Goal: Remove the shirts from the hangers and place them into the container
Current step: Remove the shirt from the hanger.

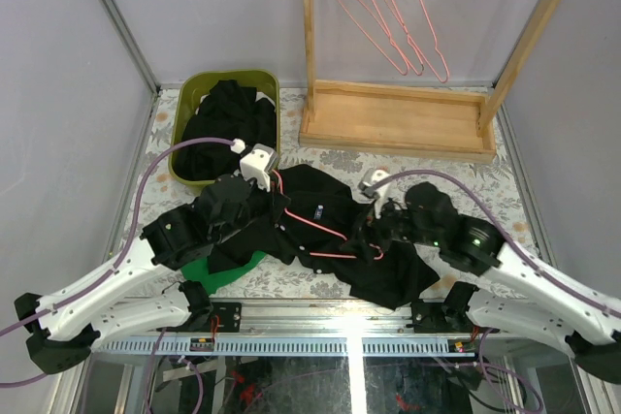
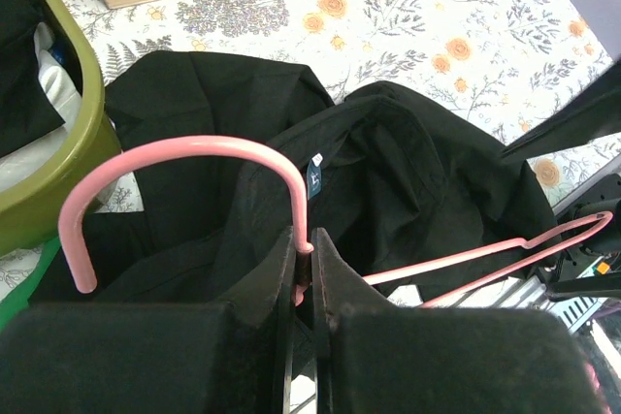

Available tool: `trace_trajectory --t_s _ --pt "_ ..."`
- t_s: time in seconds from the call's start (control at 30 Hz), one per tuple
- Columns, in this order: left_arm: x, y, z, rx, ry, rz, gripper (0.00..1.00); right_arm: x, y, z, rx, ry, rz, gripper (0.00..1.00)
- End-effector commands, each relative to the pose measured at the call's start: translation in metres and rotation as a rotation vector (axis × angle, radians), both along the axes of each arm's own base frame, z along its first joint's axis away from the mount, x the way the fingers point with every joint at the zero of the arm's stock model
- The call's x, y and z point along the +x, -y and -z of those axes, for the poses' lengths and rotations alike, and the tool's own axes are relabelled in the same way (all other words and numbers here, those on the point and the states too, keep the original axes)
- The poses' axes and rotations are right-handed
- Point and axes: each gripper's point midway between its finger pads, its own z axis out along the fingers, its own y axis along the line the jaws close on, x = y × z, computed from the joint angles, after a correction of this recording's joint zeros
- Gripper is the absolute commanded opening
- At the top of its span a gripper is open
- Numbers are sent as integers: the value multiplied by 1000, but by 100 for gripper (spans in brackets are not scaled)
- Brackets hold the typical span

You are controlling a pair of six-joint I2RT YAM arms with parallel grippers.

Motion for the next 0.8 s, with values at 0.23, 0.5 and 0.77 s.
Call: trace_trajectory --t_s 0.23,0.5,0.77 --pt "4 6 -24 -39 67 26 0 -40 -22 16 -28 -128 -284 77" --pt "4 7 -27 -55 71 27 0 -36 -19 33 -65 -160 -240 60" --pt "-1 6 -30 -88 71 33 0 -33 -28 27 -16 -167 -236 15"
